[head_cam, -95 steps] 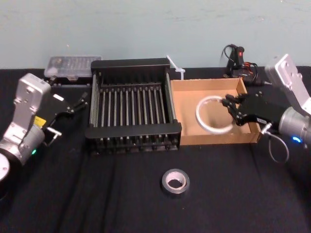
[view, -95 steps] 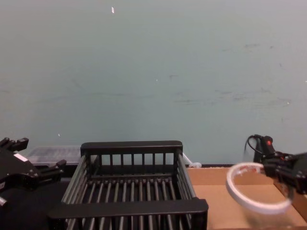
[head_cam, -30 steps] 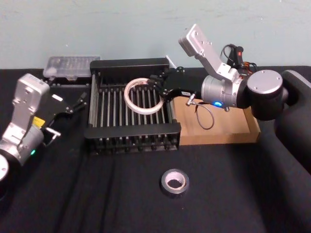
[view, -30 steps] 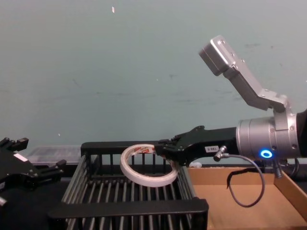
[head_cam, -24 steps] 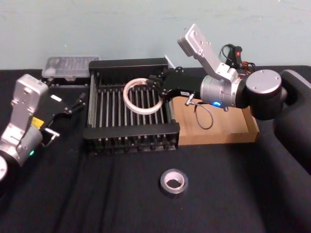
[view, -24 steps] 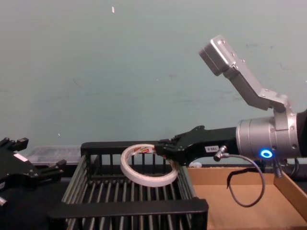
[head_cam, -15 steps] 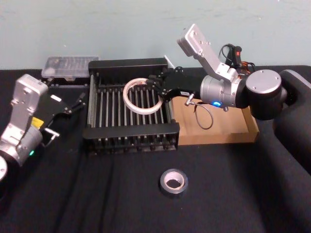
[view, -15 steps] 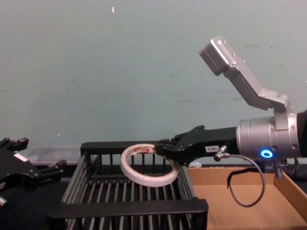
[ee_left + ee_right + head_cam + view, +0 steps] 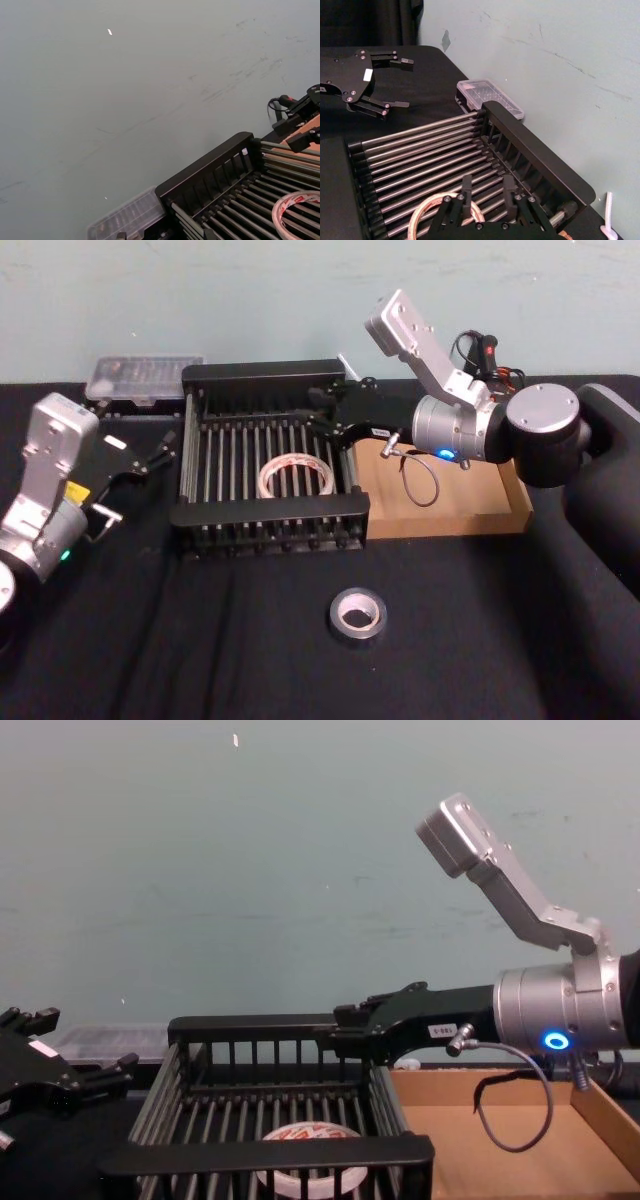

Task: Pick up the white tape and place it into the black box , Pick up the silver tape and place it into the brown box.

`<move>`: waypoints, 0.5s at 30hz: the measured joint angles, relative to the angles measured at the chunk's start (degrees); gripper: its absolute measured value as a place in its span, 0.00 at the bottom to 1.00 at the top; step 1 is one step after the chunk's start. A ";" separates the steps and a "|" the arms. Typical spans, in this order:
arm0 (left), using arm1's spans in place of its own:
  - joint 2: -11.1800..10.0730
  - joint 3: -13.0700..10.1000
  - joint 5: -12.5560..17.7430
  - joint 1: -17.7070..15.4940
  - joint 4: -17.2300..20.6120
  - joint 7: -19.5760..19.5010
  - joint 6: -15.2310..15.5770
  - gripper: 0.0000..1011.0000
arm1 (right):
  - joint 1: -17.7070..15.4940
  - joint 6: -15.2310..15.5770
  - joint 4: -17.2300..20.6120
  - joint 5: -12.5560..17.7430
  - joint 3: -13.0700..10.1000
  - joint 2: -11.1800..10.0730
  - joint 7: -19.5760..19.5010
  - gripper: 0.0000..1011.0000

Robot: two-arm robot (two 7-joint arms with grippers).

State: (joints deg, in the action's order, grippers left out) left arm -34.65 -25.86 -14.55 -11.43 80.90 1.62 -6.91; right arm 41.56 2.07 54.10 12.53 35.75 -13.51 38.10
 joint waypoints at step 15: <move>0.00 0.00 0.00 0.00 0.00 0.00 0.00 0.99 | 0.00 0.06 0.00 0.02 0.00 0.00 -0.02 0.82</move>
State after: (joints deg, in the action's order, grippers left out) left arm -34.65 -25.86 -14.55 -11.43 80.90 1.62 -6.91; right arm 41.56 2.13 54.10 12.55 35.75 -13.51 38.08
